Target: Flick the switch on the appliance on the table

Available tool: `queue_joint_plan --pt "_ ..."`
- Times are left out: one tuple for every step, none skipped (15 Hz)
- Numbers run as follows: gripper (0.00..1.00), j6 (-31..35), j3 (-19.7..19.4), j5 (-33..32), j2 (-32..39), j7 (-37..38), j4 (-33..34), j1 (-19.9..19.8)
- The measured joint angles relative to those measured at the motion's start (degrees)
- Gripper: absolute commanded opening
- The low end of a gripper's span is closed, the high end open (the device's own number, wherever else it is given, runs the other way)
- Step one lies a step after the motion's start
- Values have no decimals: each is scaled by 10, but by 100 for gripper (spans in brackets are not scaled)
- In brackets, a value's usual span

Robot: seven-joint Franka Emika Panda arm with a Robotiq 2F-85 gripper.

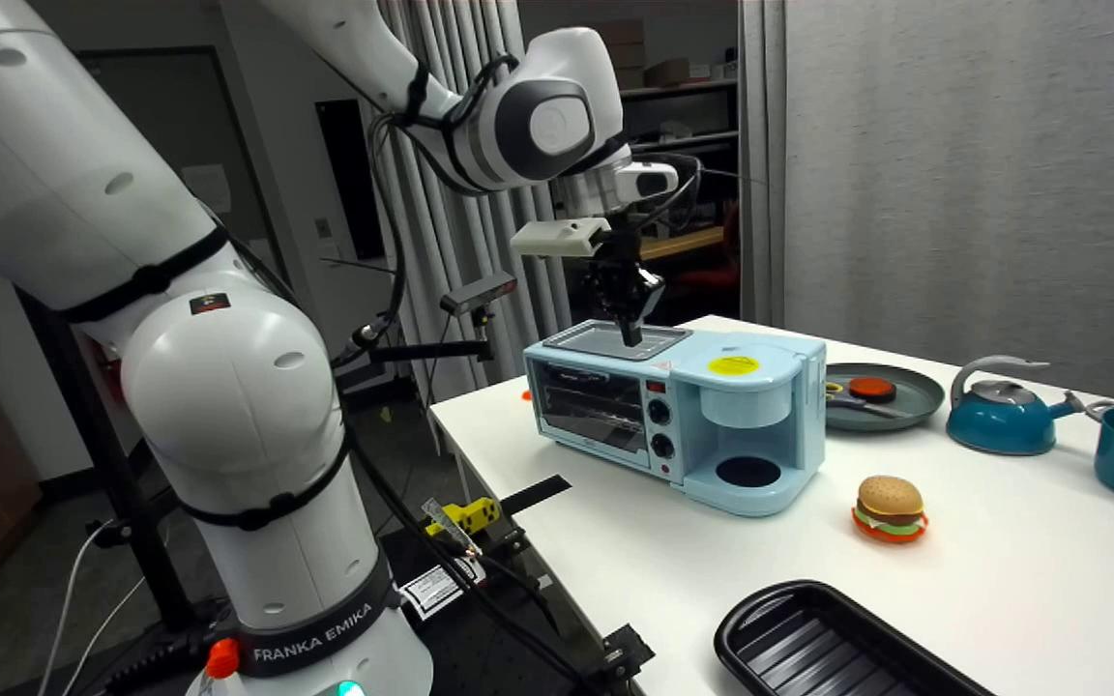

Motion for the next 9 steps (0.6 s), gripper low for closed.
queue_joint_plan --pt "41 0 0 1 -9 0 -4 4" --pt "50 0 0 1 -17 0 -7 7" --pt "57 0 1 1 -26 0 -10 11" --pt "63 -2 3 1 -35 0 -13 15" --pt "72 -8 6 1 -46 1 -15 21" --pt "79 -18 11 2 -59 3 -16 27" --pt "85 -27 16 2 -72 7 -18 32" --pt "94 -38 21 3 -86 12 -19 38" --pt "99 -49 27 3 -100 18 -19 44"
